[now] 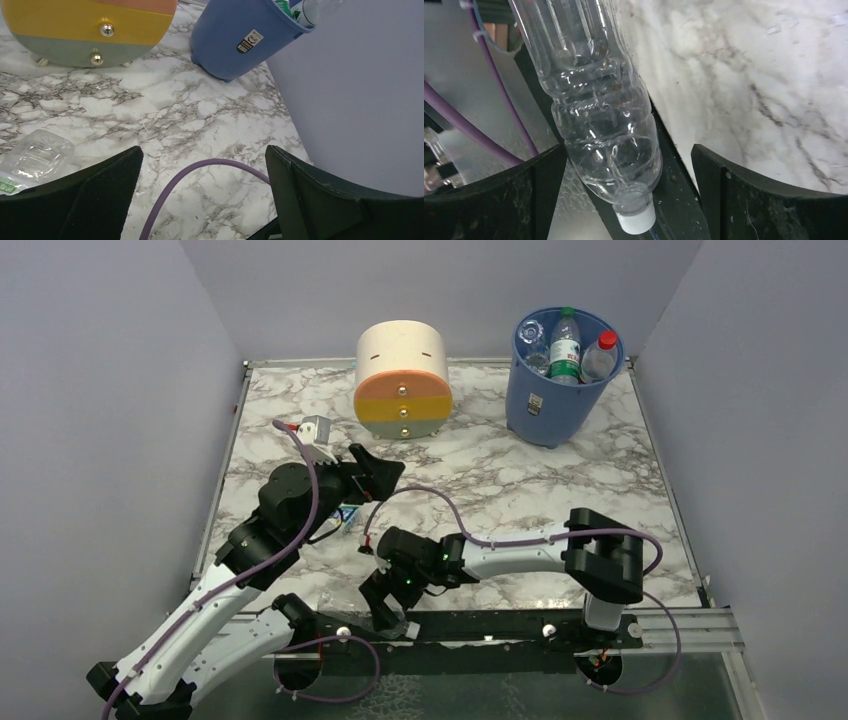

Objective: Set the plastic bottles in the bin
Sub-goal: Pick up the plastic bottle at the center of the board.

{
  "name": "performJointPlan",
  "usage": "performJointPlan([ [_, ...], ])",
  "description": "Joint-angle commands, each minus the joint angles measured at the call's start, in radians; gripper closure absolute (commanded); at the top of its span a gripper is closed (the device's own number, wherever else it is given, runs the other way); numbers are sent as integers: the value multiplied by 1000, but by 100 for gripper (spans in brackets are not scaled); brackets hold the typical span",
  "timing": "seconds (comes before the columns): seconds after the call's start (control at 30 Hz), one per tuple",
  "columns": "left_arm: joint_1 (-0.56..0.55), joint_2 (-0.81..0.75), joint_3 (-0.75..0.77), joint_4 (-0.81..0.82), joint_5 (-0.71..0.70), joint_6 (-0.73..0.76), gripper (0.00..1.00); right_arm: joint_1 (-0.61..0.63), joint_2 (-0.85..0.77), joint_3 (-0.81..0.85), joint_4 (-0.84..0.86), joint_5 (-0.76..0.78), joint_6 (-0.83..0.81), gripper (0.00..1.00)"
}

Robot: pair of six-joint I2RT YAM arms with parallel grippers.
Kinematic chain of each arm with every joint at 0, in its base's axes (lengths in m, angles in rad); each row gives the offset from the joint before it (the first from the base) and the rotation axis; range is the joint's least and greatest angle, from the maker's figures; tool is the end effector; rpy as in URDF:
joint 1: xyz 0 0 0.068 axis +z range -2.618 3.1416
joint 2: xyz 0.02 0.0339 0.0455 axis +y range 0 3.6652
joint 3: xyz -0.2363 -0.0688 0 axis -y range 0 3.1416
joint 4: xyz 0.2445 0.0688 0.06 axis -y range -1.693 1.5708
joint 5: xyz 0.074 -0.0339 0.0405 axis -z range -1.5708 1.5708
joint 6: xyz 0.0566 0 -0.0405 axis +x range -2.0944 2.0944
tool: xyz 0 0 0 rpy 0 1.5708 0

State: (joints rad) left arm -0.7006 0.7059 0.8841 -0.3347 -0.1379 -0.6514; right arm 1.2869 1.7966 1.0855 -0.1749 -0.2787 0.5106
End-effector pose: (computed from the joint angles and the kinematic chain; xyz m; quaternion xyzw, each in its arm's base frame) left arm 0.1569 -0.1221 0.3489 -0.0261 0.7593 -0.3647 0.5384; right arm 0.0911 0.3677 0.1302 -0.3962 0.8458 0.3416 0.1046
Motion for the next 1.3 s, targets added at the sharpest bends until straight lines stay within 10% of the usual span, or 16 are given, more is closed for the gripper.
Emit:
performJointPlan([
  [0.0,0,0,-46,46,41,-44,1,28,24,-23,10,96,-68,2],
  [0.57,0,20,-30,58,43,-35,1,43,114,76,14,142,-156,7],
  [1.27,0,70,-12,90,58,-16,1,44,142,108,-63,203,-144,38],
])
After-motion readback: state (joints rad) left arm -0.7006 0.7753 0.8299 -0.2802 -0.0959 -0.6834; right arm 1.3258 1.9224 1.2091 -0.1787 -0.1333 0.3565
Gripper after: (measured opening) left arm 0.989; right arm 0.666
